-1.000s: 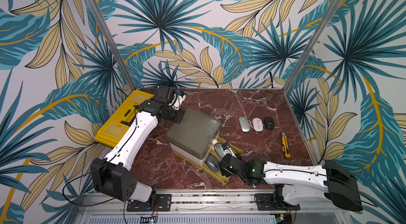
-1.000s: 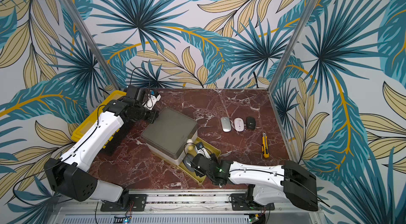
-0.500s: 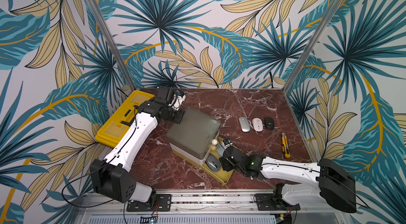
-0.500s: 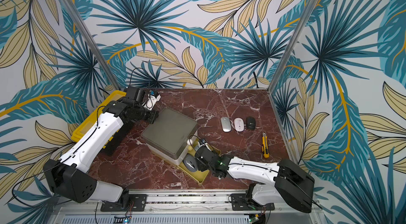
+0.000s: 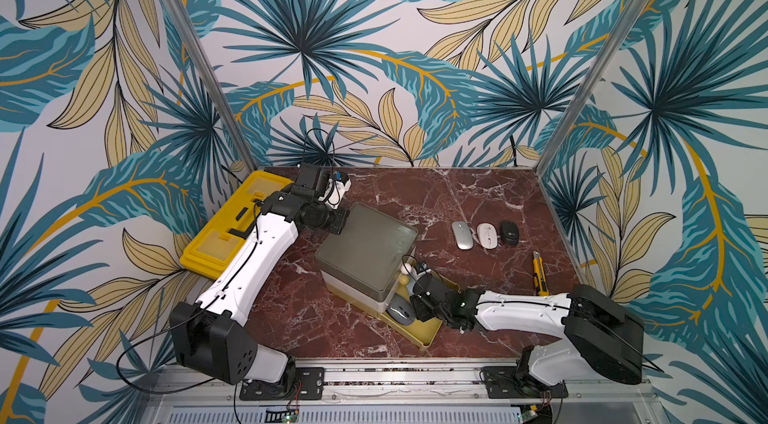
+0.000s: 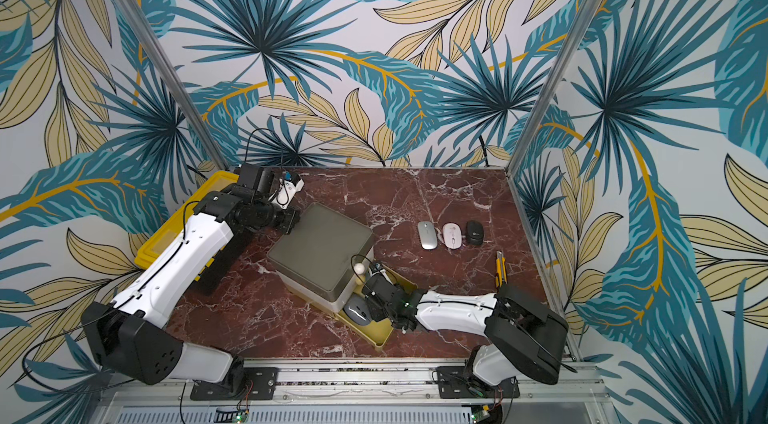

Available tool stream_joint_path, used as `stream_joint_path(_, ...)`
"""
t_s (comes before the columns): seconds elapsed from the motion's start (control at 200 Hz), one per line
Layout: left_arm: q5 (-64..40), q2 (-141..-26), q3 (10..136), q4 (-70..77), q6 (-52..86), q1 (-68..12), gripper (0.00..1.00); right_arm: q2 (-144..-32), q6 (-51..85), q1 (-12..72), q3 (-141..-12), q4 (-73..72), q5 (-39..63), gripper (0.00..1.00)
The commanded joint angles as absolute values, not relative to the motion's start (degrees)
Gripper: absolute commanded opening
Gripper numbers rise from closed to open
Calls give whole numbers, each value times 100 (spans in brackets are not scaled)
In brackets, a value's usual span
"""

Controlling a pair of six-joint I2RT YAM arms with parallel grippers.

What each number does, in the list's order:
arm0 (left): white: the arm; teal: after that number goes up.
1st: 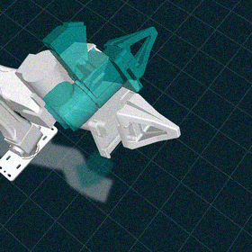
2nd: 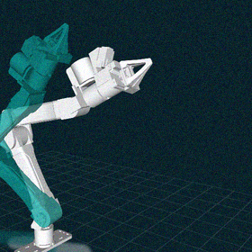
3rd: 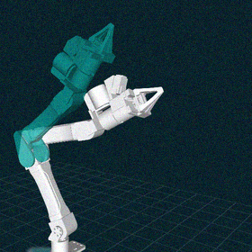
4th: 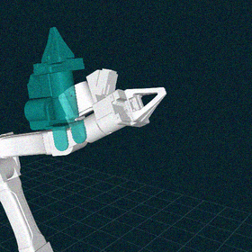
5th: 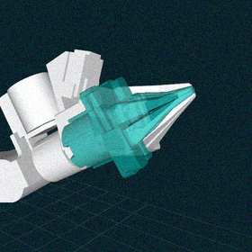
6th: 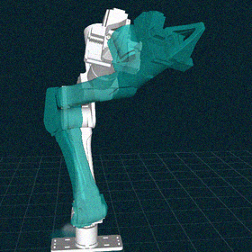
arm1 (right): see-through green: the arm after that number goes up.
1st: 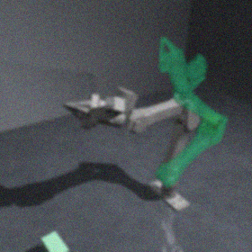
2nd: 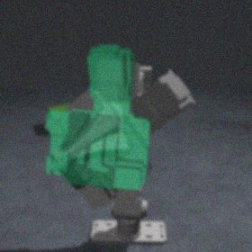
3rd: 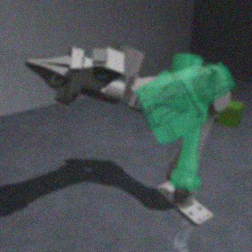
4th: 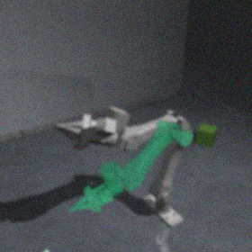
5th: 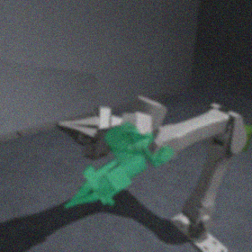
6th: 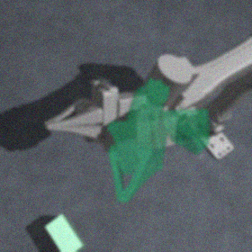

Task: Take the mice out of the drawer
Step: Pick up the mouse from the drawer.

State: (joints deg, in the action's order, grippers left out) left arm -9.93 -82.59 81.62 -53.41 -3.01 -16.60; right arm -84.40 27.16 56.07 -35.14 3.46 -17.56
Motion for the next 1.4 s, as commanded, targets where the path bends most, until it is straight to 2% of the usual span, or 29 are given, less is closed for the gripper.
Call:
stream_joint_path(0.0, -1138, -8227, 8003, -5614, -155, -1661, 0, -8543, 2751, 5568, -3319, 288, -1695, 54)
stream_joint_path(0.195, -1112, -8183, 7983, -5621, -167, -1664, 0, -8498, 2794, 5551, -3252, 308, -1466, 41)
stream_joint_path(0.386, -1143, -8241, 7985, -5602, -163, -1661, 0, -8200, 2834, 5560, -3236, 500, -1365, 37)
stream_joint_path(0.456, -1158, -8247, 7996, -5599, -165, -1661, 0, -8115, 2819, 5564, -3217, 523, -1388, 42)
stream_joint_path(0.591, -1159, -8237, 7994, -5590, -167, -1661, 0, -7949, 2788, 5574, -2982, 59, -1390, 65)
stream_joint_path(0.761, -1150, -8251, 7998, -5612, -167, -1662, 0, -7797, 2769, 5563, -2633, -610, -1509, 80)
stream_joint_path(1.392, -1123, -8275, 8036, -5637, -176, -1662, 0, -8732, 2406, 5384, -2409, -2195, -1903, 82)
